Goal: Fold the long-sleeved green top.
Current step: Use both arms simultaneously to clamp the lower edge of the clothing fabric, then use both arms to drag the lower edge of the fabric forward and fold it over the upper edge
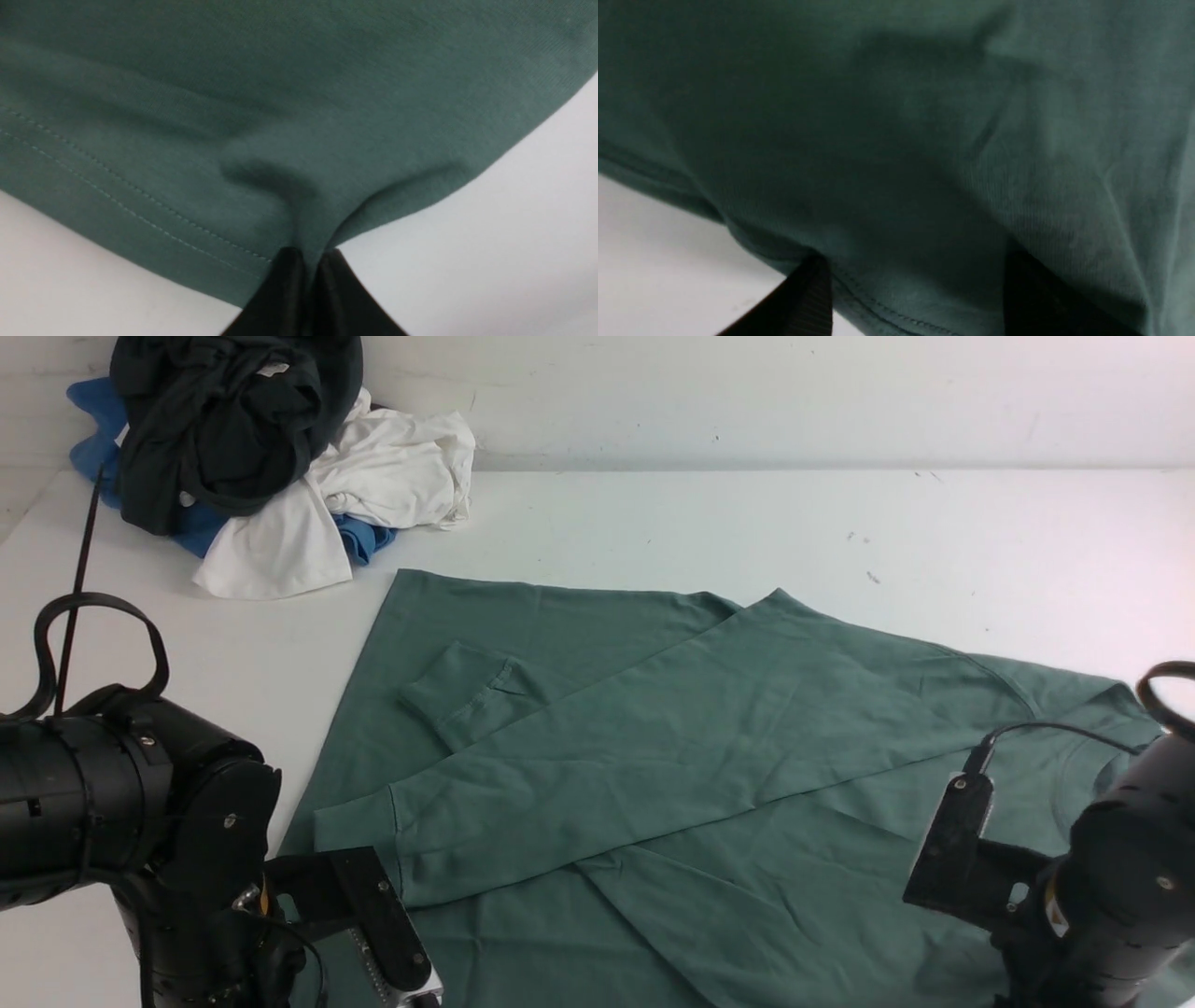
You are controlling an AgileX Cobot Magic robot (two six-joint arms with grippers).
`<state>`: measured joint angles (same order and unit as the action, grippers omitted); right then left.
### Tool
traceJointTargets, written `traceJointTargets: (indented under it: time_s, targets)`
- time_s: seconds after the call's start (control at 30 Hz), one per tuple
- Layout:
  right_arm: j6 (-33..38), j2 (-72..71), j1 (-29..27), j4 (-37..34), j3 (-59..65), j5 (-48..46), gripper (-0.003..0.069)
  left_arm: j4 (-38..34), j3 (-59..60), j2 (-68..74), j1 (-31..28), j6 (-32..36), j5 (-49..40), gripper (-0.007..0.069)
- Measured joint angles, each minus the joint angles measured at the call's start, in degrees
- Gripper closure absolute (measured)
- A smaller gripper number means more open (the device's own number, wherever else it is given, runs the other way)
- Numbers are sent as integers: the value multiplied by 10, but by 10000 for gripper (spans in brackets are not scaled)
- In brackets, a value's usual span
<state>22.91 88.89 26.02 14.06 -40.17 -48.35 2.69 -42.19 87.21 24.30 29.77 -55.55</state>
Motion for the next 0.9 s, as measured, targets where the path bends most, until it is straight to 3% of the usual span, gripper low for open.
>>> traceJointTargets:
  time_s: [0.13,0.37,0.53,0.73,0.9]
  targets:
    - [3,18,0,3,-4,-6,271,-1,0,0,-1,0,0,619]
    - [4,13,0,9,-5,-8,624,-2,0,-2,-2,0,4,619]
    - [25,-34,0,5,-8,-40,644,1,-9,-5,-2,0,-8,619]
    - [72,-108,-5,-1,-87,-151,645,33,-87,-58,-2,0,-52,618]
    - [119,-89,-64,-53,-218,-213,645,43,-230,-53,-37,7,-61,608]
